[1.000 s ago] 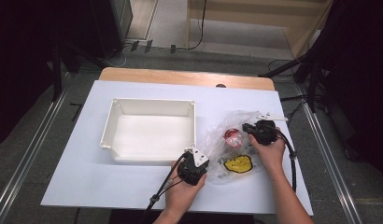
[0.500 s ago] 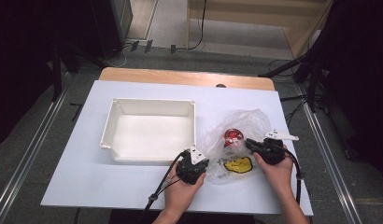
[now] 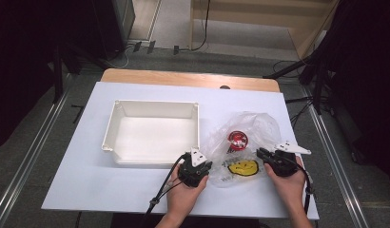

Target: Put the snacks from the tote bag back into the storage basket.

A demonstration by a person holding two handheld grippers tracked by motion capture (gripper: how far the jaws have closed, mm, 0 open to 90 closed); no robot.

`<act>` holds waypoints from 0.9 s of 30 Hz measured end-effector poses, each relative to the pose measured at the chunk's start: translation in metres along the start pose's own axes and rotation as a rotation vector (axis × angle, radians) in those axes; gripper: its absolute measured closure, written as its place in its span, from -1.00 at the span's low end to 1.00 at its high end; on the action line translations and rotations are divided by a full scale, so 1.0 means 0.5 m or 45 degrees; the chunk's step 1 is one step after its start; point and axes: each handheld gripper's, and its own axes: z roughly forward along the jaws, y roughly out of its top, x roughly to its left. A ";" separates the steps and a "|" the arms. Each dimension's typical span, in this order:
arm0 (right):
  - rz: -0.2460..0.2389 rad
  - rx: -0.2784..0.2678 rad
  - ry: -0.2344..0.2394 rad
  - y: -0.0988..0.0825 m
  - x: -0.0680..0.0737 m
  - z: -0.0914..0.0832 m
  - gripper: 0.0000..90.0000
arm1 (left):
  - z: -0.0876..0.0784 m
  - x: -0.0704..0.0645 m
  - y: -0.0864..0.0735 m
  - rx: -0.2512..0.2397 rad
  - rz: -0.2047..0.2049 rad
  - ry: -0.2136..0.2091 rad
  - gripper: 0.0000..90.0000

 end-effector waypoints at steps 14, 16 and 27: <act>0.004 0.057 0.090 -0.009 0.059 0.029 0.80 | -0.001 0.005 0.000 -0.010 -0.026 -0.018 0.83; 0.002 0.090 0.094 -0.018 0.060 0.027 0.84 | -0.002 0.006 0.000 -0.010 -0.033 -0.020 0.84; 0.011 0.099 0.065 -0.031 0.058 -0.007 0.61 | -0.001 0.010 0.000 -0.011 -0.054 -0.042 0.85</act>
